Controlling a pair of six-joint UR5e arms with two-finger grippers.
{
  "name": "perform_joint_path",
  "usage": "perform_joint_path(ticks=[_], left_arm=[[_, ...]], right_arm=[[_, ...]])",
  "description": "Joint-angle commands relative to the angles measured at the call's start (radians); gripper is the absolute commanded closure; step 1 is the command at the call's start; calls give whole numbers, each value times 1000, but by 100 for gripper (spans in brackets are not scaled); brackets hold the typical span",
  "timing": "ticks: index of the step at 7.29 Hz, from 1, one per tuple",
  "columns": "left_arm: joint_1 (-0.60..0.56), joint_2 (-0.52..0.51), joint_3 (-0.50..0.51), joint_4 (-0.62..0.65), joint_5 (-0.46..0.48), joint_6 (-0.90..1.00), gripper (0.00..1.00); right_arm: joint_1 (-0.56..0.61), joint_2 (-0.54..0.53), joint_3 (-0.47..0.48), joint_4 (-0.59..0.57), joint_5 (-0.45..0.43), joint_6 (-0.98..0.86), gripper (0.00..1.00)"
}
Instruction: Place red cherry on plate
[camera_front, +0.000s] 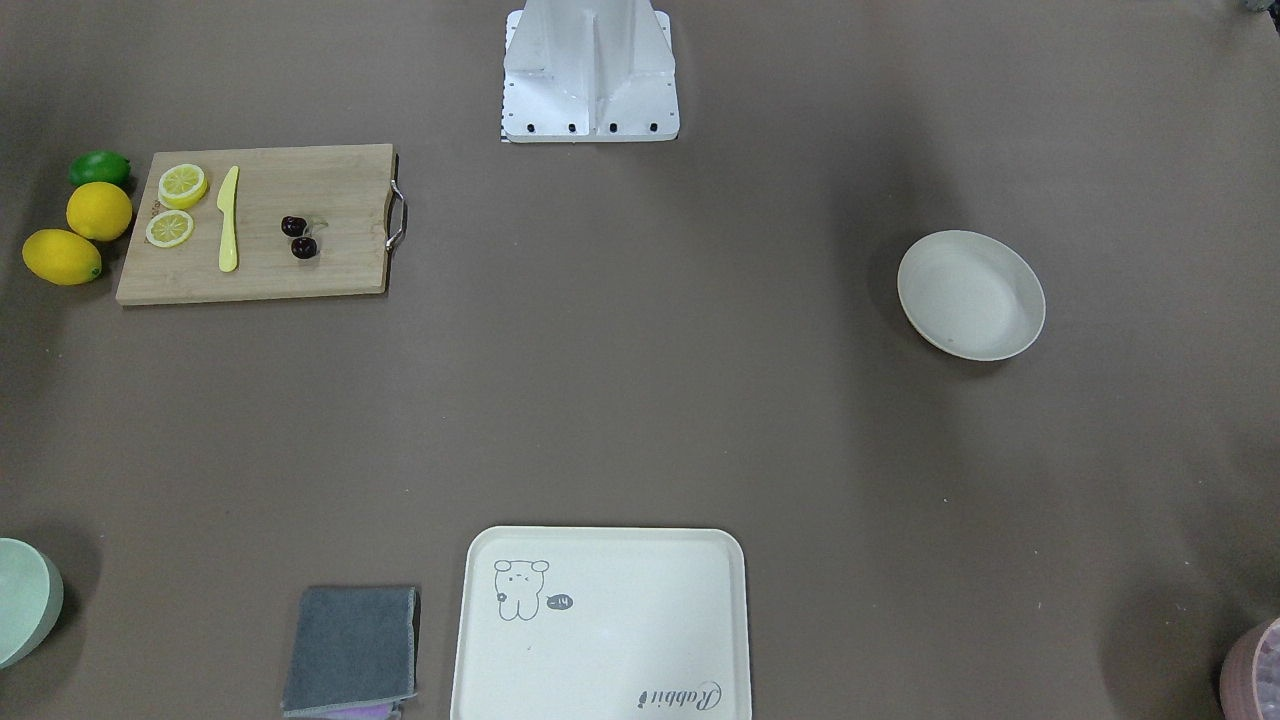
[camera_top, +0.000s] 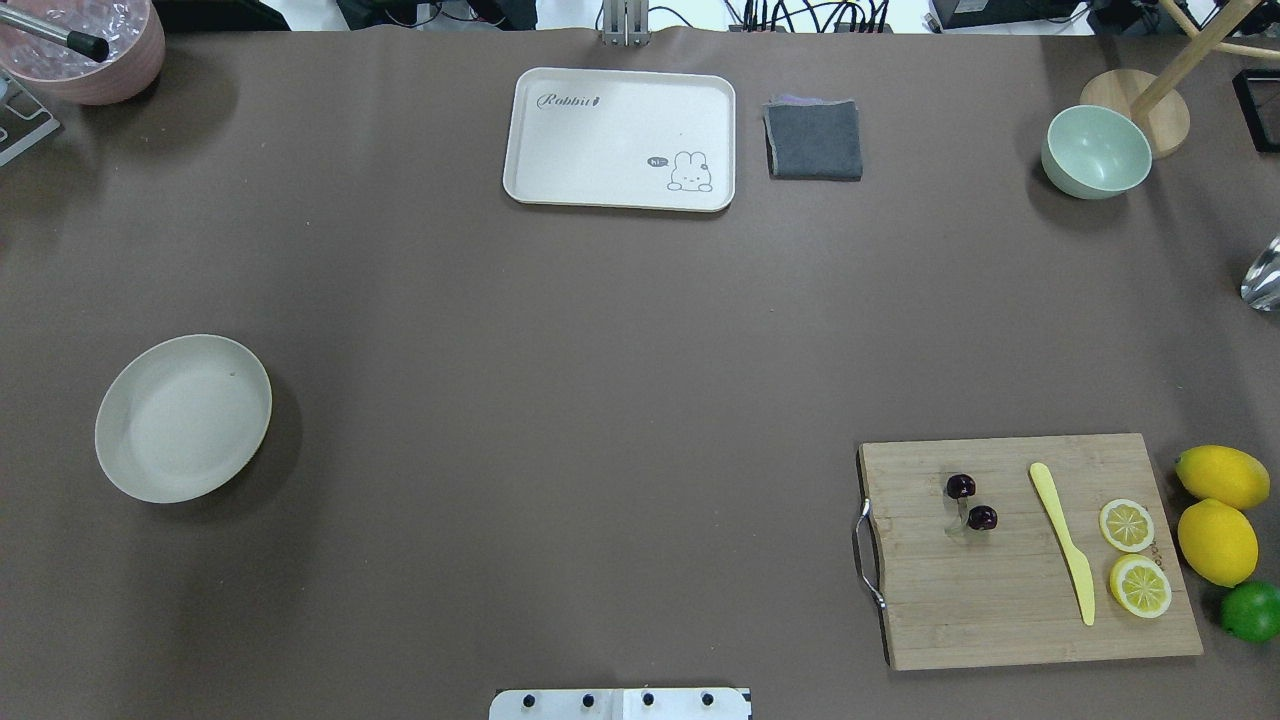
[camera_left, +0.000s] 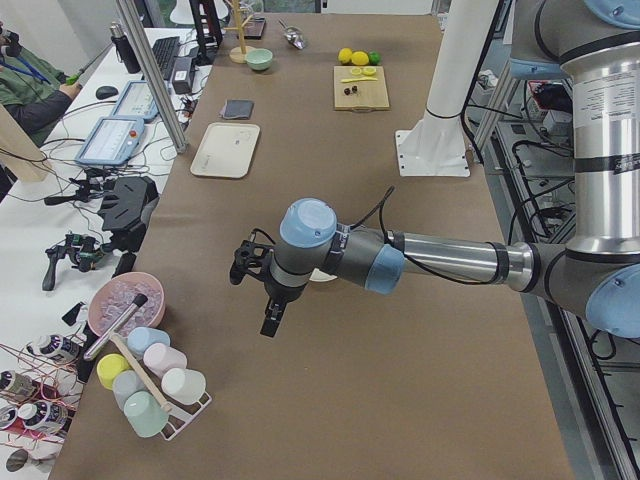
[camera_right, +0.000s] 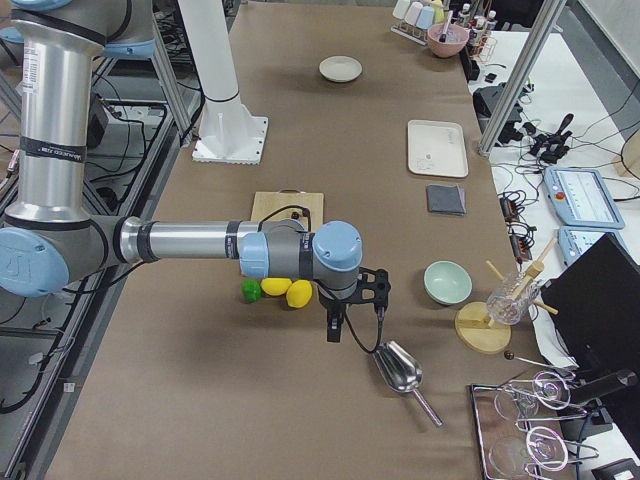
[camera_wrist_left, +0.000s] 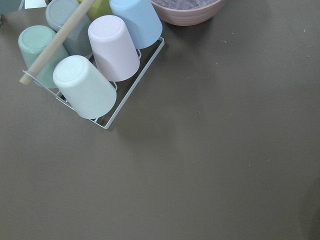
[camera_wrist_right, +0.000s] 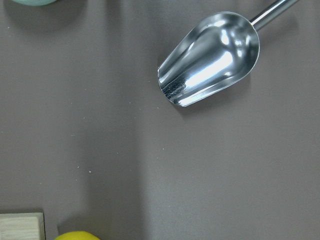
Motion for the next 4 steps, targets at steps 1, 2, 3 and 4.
perform_joint_path(ticks=[1,2,3,4], left_arm=[[0,36,0,0,-3,1,2],[0,59,-3,0,-5,1,2],[1,70,0,0,-5,1,2],[1,70,-1,0,-5,1,2]], right_arm=[[0,2,13,0,1,2,0],[0,5,14,0,1,2,0],[0,5,19,0,1,4,0],[0,7,17,0,1,4,0]])
